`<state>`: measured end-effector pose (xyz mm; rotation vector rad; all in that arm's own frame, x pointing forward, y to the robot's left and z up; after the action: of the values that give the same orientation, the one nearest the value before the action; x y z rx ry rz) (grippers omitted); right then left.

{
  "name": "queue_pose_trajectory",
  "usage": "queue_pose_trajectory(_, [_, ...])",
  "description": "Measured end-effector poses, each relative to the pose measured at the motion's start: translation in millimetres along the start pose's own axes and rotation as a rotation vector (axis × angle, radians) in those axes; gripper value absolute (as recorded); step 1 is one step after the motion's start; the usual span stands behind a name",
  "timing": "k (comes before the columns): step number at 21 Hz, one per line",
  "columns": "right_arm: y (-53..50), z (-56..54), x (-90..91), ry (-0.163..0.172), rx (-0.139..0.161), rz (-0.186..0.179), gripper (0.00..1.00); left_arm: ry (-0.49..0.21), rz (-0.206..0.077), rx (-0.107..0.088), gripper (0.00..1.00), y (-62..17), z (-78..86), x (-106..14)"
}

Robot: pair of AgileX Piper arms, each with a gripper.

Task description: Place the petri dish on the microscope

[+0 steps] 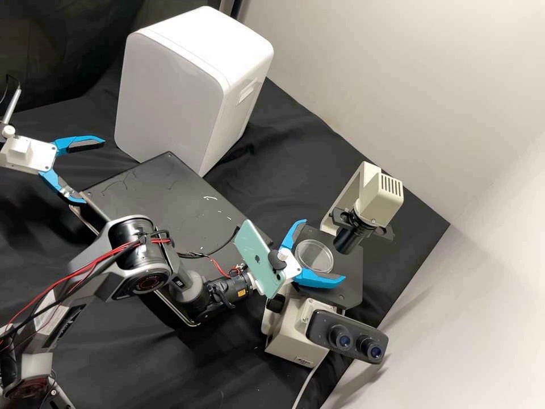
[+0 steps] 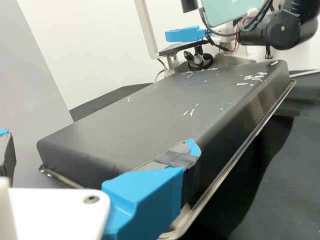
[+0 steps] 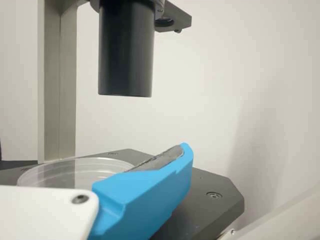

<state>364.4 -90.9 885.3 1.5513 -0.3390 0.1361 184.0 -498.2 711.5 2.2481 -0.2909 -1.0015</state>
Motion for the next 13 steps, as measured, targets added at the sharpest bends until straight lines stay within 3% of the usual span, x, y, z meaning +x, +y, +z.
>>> queue_pose_trajectory(13, [1.6, -2.0, -3.8, -0.01, 0.0, -0.009, 1.0, 0.0, 0.001, 0.0, 1.0, 0.2, -0.1, 0.2])
